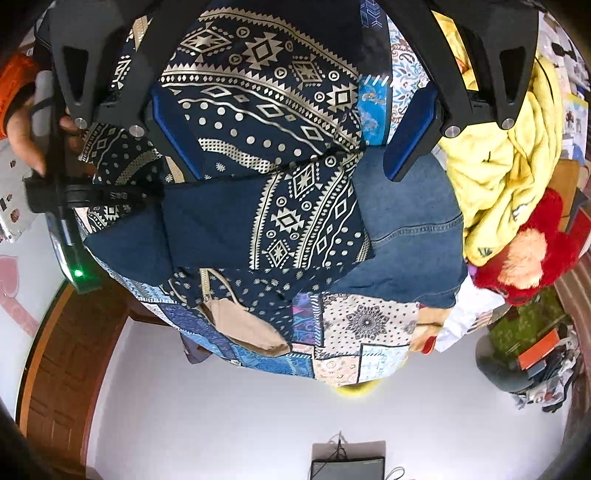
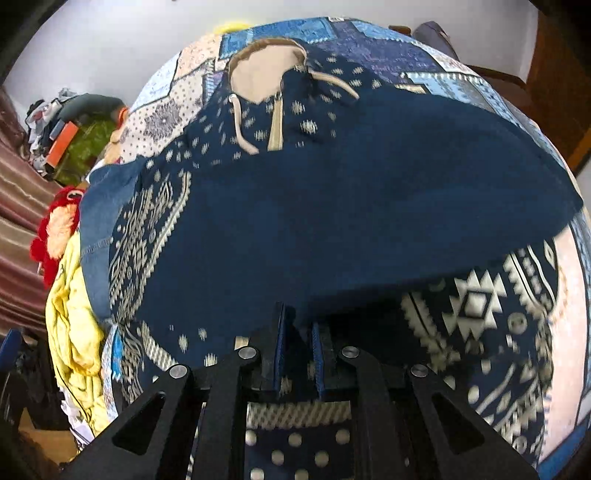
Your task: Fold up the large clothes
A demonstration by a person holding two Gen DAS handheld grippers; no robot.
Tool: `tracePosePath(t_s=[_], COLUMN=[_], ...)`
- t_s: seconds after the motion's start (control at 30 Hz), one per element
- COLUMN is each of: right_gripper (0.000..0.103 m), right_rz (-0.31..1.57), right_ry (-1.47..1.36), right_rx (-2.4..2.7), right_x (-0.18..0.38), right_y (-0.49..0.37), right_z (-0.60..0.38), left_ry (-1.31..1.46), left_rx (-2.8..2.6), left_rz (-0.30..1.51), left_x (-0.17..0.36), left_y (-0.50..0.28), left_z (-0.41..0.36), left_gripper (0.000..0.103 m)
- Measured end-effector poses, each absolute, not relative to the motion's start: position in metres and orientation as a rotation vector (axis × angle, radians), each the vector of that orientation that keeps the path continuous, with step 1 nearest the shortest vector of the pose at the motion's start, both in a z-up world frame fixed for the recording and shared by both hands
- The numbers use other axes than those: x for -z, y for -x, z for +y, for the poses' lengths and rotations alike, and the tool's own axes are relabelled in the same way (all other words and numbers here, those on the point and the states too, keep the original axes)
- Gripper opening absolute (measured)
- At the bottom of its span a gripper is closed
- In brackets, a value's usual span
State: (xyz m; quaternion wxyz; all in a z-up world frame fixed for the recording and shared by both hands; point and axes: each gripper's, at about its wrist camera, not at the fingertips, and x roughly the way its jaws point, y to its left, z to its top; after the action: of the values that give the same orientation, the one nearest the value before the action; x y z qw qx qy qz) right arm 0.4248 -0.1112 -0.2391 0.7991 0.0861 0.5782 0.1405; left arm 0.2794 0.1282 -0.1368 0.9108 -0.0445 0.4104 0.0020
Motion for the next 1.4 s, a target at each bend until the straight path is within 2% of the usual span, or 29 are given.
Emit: tracePosePath(t_s=[0.17, 0.27, 0.37, 0.57, 0.83, 1.0, 1.17, 1.23, 1.33, 1.37, 1.4], right_gripper=[0.010, 0.010, 0.010, 0.010, 0.010, 0.010, 0.010, 0.010, 0.010, 0.010, 0.010], right_rz=[1.411, 1.424, 1.384, 1.226, 0.990, 0.989, 1.052, 1.085, 1.126, 1.135, 1.139], right_ry=[-0.308, -0.329, -0.229, -0.243, -0.152, -0.193, -0.272, -0.287, -0.297, -0.289, -0.283], right_rx=[-0.388, -0.453, -0.502, -0.491, -0.287, -0.202, -0.164, -0.167, -0.193, -0.198, -0.203], right_x=[0.253, 0.254, 0.244, 0.203, 0.149, 0.152, 0.185, 0.200, 0.220, 0.225, 0.228], right_y=[-0.413, -0.403, -0.393, -0.386, -0.383, -0.386, -0.387, -0.388, -0.389, -0.390, -0.391], right_z=[-0.119, -0.123, -0.122, -0.170, -0.277, -0.338, -0.370, -0.371, -0.366, -0.361, -0.358], left_ry=[0.120, 0.106, 0.082, 0.017, -0.116, -0.225, -0.404, -0.482, -0.545, -0.572, -0.593], left_rx=[0.007, 0.017, 0.033, 0.083, 0.235, 0.326, 0.320, 0.297, 0.285, 0.274, 0.255], left_rz=[0.859, 0.870, 0.871, 0.855, 0.849, 0.883, 0.930, 0.909, 0.871, 0.844, 0.830], left_x=[0.143, 0.144, 0.141, 0.126, 0.119, 0.142, 0.194, 0.209, 0.216, 0.216, 0.215], left_y=[-0.278, -0.279, -0.283, -0.307, -0.364, -0.398, -0.423, -0.427, -0.435, -0.437, -0.438], left_z=[0.124, 0.115, 0.103, 0.064, -0.039, -0.111, -0.158, -0.166, -0.174, -0.175, -0.176], left_gripper=[0.098, 0.098, 0.098, 0.098, 0.098, 0.098, 0.097, 0.091, 0.069, 0.049, 0.021])
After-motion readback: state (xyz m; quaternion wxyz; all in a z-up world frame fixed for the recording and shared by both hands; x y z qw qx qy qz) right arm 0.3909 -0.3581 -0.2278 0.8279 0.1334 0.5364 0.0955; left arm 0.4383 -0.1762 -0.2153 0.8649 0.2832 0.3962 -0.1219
